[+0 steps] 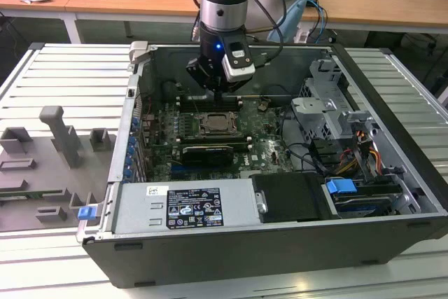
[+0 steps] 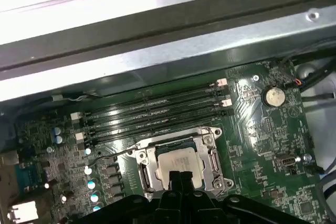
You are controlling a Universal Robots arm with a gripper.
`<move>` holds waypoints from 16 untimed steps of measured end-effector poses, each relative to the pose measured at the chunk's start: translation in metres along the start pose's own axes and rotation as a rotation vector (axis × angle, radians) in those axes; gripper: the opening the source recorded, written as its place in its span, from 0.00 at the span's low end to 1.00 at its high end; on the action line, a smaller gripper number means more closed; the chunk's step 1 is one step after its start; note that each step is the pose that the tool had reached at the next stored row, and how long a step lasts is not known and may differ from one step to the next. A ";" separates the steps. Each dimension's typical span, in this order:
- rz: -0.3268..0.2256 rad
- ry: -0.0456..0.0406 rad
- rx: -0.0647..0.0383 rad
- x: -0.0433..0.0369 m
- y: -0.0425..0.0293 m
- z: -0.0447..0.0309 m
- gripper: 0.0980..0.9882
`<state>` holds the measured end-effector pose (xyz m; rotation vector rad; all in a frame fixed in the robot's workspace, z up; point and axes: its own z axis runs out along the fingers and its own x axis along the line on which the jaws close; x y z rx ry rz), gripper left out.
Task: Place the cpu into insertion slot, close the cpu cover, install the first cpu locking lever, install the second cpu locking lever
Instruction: 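Install the first cpu locking lever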
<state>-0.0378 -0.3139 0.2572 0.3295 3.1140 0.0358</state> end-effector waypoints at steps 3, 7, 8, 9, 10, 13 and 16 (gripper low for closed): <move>-0.081 0.0018 -0.001 0.0000 0.0000 -0.0004 0.01; -0.170 0.0039 -0.001 0.0000 0.0001 -0.0012 0.01; -0.196 0.0045 -0.002 0.0000 0.0001 -0.0013 0.01; -0.207 0.0048 -0.002 0.0000 0.0000 -0.0013 0.01; -0.211 0.0050 -0.001 0.0003 0.0000 -0.0014 0.01; -0.212 0.0041 -0.005 0.0158 -0.0034 -0.0016 0.01; -0.212 0.0022 -0.010 0.0401 -0.0086 -0.0018 0.01</move>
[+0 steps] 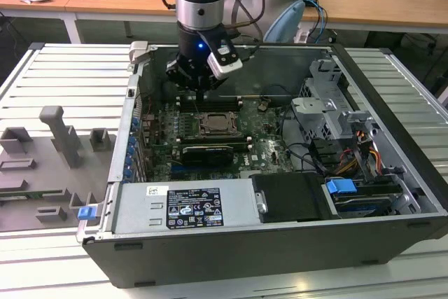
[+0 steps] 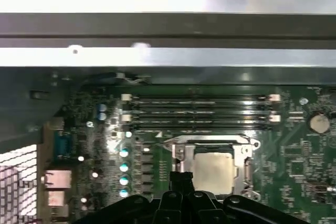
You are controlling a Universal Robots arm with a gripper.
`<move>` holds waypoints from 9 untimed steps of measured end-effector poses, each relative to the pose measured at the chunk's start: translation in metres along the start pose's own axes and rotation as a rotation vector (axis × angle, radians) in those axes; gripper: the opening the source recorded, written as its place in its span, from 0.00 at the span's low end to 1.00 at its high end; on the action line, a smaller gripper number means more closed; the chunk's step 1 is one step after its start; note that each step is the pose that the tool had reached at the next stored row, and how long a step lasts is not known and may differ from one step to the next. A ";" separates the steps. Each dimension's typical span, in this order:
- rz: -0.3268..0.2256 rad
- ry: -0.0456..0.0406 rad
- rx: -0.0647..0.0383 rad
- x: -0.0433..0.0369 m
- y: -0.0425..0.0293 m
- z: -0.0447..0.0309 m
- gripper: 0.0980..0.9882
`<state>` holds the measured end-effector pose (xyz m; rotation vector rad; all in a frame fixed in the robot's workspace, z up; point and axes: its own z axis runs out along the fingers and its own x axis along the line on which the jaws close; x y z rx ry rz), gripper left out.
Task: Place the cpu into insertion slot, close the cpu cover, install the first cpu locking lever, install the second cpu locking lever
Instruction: 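Install the first cpu locking lever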
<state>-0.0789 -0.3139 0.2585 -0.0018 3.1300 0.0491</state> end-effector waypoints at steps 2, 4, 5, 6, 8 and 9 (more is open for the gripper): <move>0.000 -0.0004 -0.001 0.0077 0.0000 -0.0001 0.01; 0.000 -0.0006 -0.002 0.0174 0.0000 -0.0002 0.01; 0.000 -0.0007 -0.002 0.0199 0.0000 -0.0002 0.01; 0.000 -0.0008 -0.002 0.0226 0.0001 -0.0002 0.01; 0.000 -0.0008 -0.002 0.0302 0.0007 -0.0003 0.01; 0.000 -0.0008 -0.002 0.0314 0.0014 -0.0003 0.01</move>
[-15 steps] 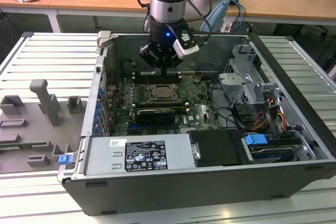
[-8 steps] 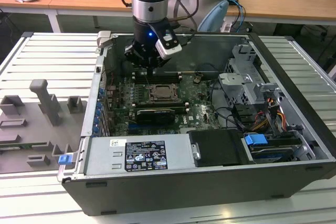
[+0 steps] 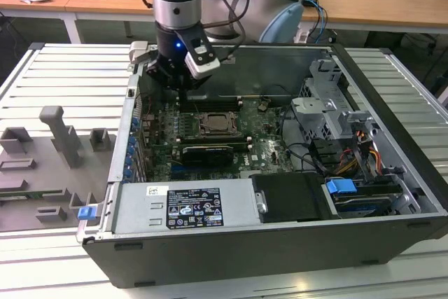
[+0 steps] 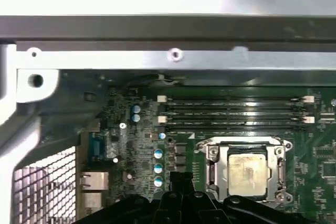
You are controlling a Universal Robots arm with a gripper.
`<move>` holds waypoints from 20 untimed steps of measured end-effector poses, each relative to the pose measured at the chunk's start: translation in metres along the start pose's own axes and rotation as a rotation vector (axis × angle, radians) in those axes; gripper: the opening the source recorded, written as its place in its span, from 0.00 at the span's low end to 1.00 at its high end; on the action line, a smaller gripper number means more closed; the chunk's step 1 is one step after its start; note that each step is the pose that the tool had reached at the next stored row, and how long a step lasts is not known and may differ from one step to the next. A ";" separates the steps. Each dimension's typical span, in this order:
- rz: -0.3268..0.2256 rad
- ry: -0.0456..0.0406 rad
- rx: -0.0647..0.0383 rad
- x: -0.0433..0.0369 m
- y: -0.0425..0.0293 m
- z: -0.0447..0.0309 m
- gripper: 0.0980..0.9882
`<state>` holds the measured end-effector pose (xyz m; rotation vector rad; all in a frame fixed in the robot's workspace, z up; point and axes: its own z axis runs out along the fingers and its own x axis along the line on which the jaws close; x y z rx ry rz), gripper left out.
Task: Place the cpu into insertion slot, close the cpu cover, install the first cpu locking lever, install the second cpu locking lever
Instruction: 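Install the first cpu locking lever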
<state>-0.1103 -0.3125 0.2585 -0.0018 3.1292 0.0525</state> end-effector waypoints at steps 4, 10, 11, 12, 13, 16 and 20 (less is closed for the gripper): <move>0.000 0.0000 0.000 0.0013 0.0122 0.0004 0.01; 0.000 -0.0001 0.000 -0.0001 0.0248 0.0011 0.01; 0.000 0.0000 0.000 -0.0013 0.0257 0.0012 0.01; 0.000 0.0000 0.000 -0.0032 0.0270 0.0012 0.01; 0.000 0.0001 0.000 -0.0049 0.0278 0.0013 0.01; 0.000 0.0000 0.000 -0.0123 0.0289 0.0015 0.01; 0.000 0.0000 0.000 -0.0319 0.0289 0.0022 0.01</move>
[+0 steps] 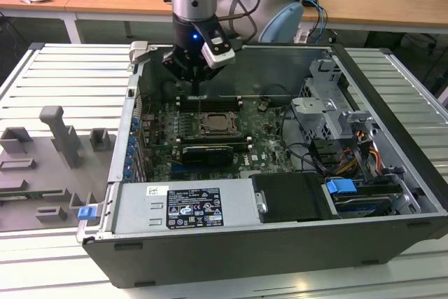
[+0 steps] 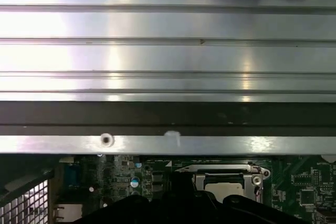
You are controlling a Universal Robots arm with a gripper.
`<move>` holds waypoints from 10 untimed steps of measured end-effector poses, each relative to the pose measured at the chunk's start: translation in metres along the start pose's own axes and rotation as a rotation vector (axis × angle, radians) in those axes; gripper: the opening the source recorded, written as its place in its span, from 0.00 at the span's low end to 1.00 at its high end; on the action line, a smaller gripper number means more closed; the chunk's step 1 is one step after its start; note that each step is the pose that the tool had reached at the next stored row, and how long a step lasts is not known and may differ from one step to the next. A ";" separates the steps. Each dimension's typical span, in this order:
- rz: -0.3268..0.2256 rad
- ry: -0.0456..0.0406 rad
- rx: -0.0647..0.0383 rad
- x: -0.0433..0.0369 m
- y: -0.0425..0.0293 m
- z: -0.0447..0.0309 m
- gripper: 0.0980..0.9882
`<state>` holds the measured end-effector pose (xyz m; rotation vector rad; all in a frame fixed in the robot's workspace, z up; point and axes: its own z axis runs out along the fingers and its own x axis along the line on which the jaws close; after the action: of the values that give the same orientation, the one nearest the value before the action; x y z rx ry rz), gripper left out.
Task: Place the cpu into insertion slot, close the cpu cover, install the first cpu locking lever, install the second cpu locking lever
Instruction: 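Install the first cpu locking lever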
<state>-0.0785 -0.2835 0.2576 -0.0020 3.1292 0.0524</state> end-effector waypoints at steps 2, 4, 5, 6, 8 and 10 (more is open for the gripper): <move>0.000 0.0000 0.000 -0.0057 0.0000 0.0005 0.01; 0.000 0.0001 0.000 -0.0127 -0.0001 0.0013 0.01; 0.000 0.0000 0.000 -0.0156 -0.0001 0.0017 0.01; 0.000 0.0000 0.000 -0.0188 -0.0001 0.0022 0.01; 0.000 0.0000 0.000 -0.0242 -0.0001 0.0028 0.01; 0.000 -0.0001 -0.005 -0.0275 -0.0002 0.0031 0.01</move>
<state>-0.0509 -0.2836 0.2548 -0.0018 3.1289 0.0609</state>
